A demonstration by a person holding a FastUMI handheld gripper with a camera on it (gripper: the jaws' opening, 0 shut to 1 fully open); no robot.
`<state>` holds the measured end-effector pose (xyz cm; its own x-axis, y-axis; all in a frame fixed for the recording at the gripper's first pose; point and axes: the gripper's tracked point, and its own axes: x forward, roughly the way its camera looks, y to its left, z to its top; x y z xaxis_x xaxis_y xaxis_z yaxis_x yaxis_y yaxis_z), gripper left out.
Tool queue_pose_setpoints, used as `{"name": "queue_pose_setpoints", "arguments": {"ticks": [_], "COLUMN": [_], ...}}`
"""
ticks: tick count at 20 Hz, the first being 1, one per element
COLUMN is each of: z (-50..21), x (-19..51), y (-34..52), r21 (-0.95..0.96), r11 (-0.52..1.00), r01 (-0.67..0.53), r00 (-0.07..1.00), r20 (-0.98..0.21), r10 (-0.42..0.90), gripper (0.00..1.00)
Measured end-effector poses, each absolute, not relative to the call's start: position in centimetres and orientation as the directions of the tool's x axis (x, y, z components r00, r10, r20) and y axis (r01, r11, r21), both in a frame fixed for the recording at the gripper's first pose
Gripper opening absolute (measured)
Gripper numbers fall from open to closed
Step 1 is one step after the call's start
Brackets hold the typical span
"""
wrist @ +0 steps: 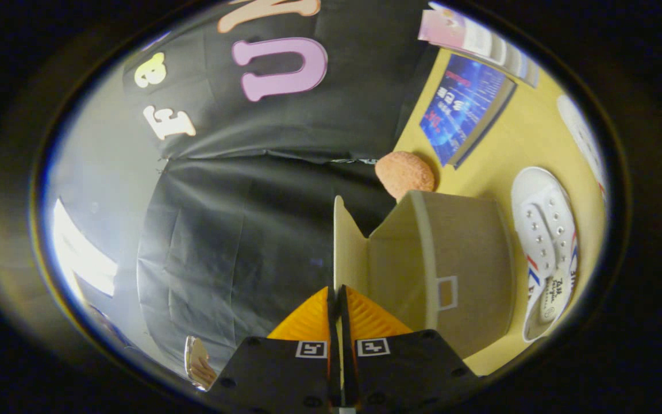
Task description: Open the storage box then place both shoes into the box .Put the left shoe in first, then the right shoe, with the right side of both shoes facing outward in a uniform manner.
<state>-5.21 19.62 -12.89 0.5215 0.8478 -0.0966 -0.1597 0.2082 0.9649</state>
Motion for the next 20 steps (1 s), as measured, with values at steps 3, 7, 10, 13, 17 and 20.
{"name": "queue_pose_setpoints", "arguments": {"ticks": [3,7,10,13,17,20], "z": [-10.2,-8.5,-9.2,-9.7,-12.0,-13.5], "x": [-4.9,-4.6,-4.1,-3.6,-3.3,-2.8], "y": [23.7,30.2,34.1,37.0,39.8,40.3], "r21": [0.939,0.924,0.923,0.928,0.937,0.913], "r11": [0.256,0.273,0.287,0.298,0.312,0.385], "r01": [-0.231,-0.267,-0.257,-0.224,-0.157,-0.136], "r00": [0.474,0.413,0.385,0.378,0.366,0.391], "r20": [-0.121,-0.146,-0.175,-0.199,-0.238,-0.307], "r10": [0.872,0.899,0.906,0.904,0.9,0.868], "gripper": [0.05,0.05,0.07,0.08,0.11,0.15]}}
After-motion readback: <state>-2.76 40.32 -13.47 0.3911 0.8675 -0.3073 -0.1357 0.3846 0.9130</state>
